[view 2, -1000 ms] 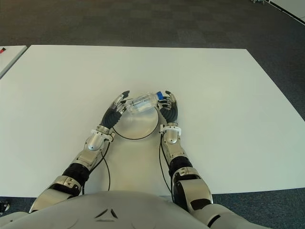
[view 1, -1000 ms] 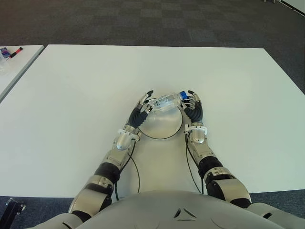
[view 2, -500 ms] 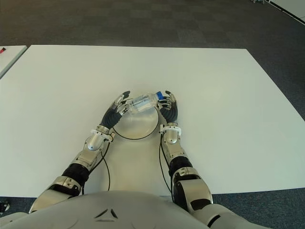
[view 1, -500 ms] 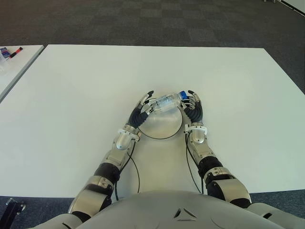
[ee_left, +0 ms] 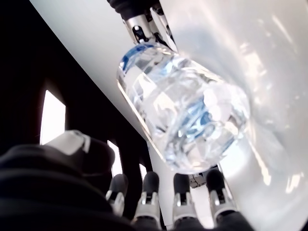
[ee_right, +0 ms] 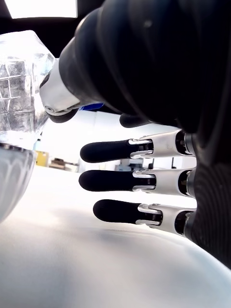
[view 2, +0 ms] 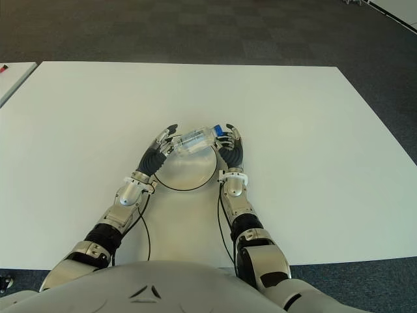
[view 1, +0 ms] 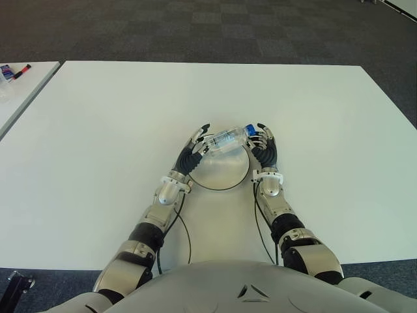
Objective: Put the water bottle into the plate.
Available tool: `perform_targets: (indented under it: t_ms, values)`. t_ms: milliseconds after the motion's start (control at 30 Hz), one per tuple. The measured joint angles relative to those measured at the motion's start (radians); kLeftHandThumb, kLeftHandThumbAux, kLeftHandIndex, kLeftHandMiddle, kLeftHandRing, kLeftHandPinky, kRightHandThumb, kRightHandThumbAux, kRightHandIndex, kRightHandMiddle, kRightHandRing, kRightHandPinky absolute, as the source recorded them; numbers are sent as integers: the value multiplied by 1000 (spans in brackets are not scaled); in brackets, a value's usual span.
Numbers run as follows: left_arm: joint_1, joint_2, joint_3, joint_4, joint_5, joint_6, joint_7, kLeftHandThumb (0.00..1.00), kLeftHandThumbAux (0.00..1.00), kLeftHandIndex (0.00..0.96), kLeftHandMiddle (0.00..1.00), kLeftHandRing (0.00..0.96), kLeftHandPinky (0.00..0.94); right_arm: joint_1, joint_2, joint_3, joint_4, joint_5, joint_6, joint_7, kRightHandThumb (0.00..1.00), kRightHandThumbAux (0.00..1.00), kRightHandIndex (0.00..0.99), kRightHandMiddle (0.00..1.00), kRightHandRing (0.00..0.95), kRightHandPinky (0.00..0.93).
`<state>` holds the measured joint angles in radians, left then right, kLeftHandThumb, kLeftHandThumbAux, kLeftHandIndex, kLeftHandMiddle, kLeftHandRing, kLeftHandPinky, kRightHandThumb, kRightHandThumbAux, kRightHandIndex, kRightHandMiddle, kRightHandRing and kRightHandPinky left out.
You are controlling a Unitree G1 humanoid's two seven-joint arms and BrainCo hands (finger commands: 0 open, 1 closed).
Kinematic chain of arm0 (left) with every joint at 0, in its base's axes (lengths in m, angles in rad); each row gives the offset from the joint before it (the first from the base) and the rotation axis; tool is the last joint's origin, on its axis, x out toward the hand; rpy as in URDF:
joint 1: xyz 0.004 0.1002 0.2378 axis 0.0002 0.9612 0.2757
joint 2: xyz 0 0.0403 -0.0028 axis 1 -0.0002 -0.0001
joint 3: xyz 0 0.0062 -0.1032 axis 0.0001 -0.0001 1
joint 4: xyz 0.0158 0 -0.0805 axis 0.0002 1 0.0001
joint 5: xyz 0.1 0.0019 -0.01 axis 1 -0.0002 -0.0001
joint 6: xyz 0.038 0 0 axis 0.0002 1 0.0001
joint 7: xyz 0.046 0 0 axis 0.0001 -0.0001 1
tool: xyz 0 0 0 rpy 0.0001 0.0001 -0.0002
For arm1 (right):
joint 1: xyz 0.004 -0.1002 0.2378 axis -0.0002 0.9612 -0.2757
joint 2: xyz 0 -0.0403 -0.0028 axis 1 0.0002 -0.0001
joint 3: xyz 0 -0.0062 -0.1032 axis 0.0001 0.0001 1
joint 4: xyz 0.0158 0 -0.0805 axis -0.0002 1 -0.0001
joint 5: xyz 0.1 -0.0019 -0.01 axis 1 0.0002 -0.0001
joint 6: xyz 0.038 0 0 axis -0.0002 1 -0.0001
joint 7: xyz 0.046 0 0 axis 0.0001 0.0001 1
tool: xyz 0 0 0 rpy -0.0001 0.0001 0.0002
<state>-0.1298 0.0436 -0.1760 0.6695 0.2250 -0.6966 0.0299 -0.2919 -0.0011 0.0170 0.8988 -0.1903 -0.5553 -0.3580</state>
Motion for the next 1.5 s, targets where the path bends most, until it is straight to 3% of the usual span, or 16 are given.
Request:
perform_targets:
  t_ms: [500,1000,1500]
  values:
    - [0,0,1,3,3,-7,3,677,383,0,29,34,72,-1,1,-5,1,9,0,19,788,787,176,397,388,375]
    - [-8,1,48,23,0,-13,59,585,380,0,20,22,61,-5,1,-7,7,15,0,21,756,767,179,400,400,395]
    - [-9,19,50,-8,115,-69,258,533,399,0,33,38,43,-10,2,-11,13,19,0,26,779,788,183,394,381,372]
